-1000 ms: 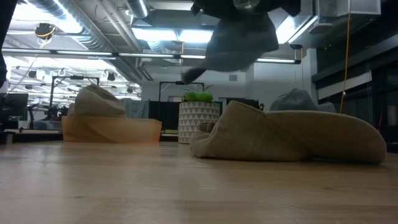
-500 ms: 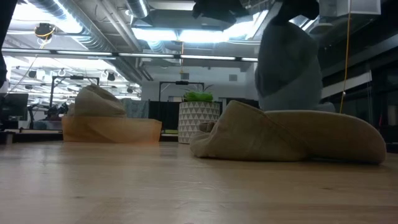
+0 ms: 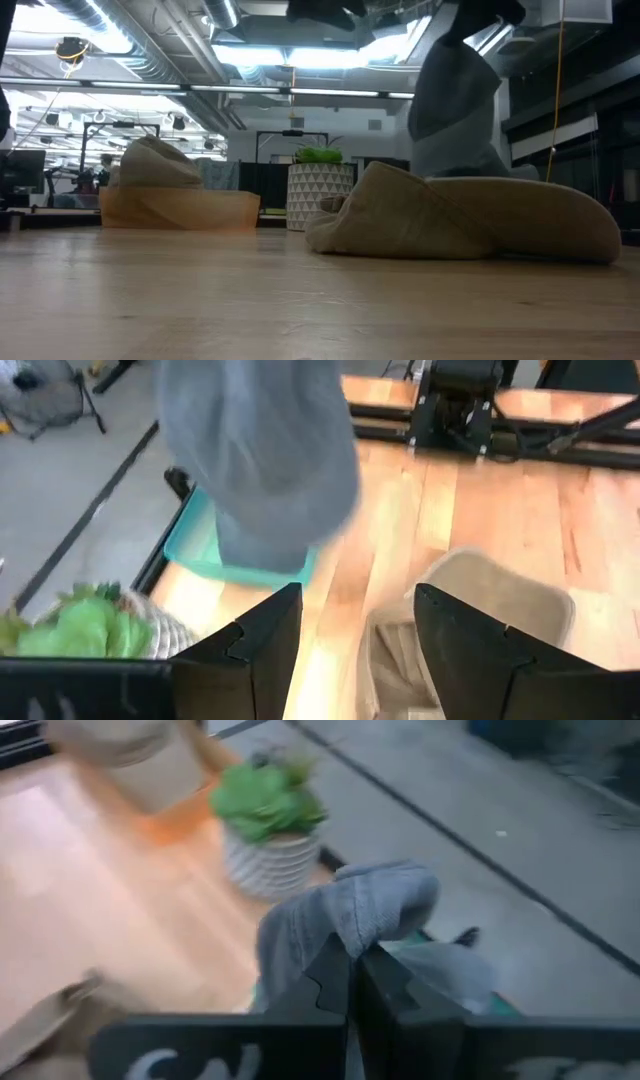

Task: Pick & Place hat
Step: Put the gray cap into the green bin

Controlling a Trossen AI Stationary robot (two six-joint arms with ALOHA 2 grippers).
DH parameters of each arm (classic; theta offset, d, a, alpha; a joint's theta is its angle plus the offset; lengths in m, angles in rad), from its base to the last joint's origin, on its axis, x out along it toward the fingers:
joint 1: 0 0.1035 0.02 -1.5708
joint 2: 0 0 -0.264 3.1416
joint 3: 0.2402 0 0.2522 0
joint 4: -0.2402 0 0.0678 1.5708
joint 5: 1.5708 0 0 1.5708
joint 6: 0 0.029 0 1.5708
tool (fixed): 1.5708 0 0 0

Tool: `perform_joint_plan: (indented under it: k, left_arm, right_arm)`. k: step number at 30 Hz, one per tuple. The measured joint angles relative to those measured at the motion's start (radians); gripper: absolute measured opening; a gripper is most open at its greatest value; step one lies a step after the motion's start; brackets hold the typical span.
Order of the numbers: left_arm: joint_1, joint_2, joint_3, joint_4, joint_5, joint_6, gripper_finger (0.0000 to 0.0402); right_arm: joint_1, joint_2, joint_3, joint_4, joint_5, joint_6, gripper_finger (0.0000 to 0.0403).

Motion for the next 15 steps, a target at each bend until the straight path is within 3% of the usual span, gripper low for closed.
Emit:
perform_joint_plan:
  k: [6, 15]
  left_arm:
    - [0.0, -0.007, 0.0, -0.051, 0.0, -0.022, 0.0191]
    - [-0.013, -0.006, 0.0, -0.12, -0.003, -0.063, 0.0191]
  right_arm:
    - [-0.096, 0.0, 0.0, 0.03, 0.058, -0.027, 0.0003]
    - [-0.191, 0.006, 0.0, 0.13, 0.003, -0.054, 0.0003]
